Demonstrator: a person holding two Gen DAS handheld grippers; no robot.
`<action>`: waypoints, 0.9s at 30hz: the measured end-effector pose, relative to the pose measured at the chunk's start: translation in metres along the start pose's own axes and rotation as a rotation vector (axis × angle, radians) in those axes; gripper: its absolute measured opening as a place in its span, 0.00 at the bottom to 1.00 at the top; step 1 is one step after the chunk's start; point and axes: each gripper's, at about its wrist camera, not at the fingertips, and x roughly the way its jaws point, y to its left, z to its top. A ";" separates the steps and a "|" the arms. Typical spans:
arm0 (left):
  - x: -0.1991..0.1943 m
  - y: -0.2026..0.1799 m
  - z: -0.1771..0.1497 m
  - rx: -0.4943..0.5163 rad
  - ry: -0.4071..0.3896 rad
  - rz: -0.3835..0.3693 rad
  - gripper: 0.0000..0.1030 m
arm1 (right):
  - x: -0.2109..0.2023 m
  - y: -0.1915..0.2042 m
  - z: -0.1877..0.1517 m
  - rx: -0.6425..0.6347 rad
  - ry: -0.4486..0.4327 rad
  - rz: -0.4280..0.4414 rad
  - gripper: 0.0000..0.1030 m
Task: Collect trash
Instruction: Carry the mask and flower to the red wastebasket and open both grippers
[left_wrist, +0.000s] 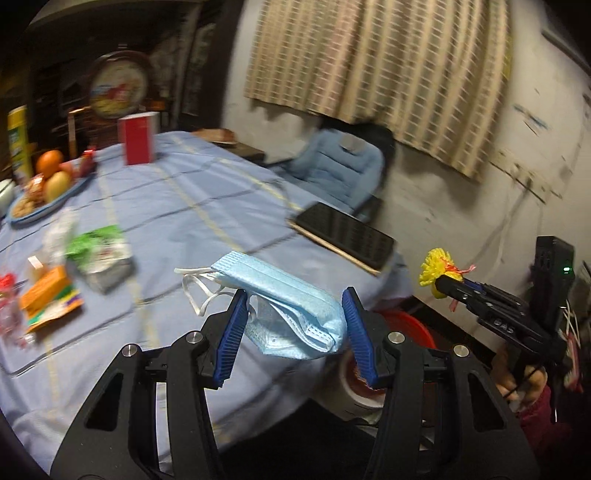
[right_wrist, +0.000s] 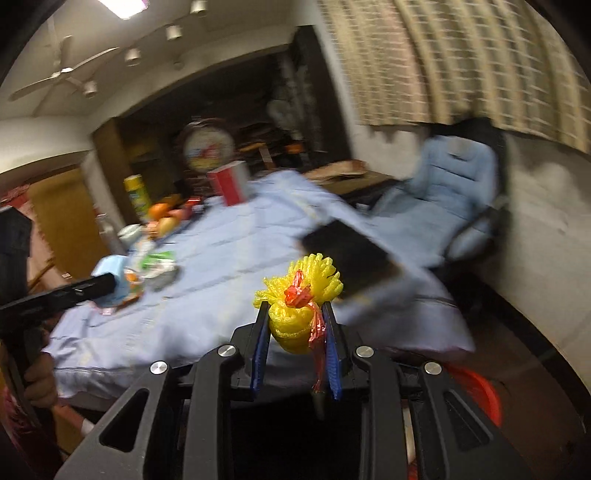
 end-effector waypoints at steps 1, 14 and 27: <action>0.006 -0.007 0.000 0.010 0.010 -0.015 0.51 | 0.001 -0.013 -0.006 0.013 0.012 -0.031 0.26; 0.138 -0.117 -0.010 0.181 0.252 -0.207 0.51 | 0.028 -0.150 -0.060 0.240 0.152 -0.258 0.57; 0.223 -0.213 -0.023 0.375 0.384 -0.236 0.85 | 0.007 -0.190 -0.075 0.360 0.099 -0.288 0.59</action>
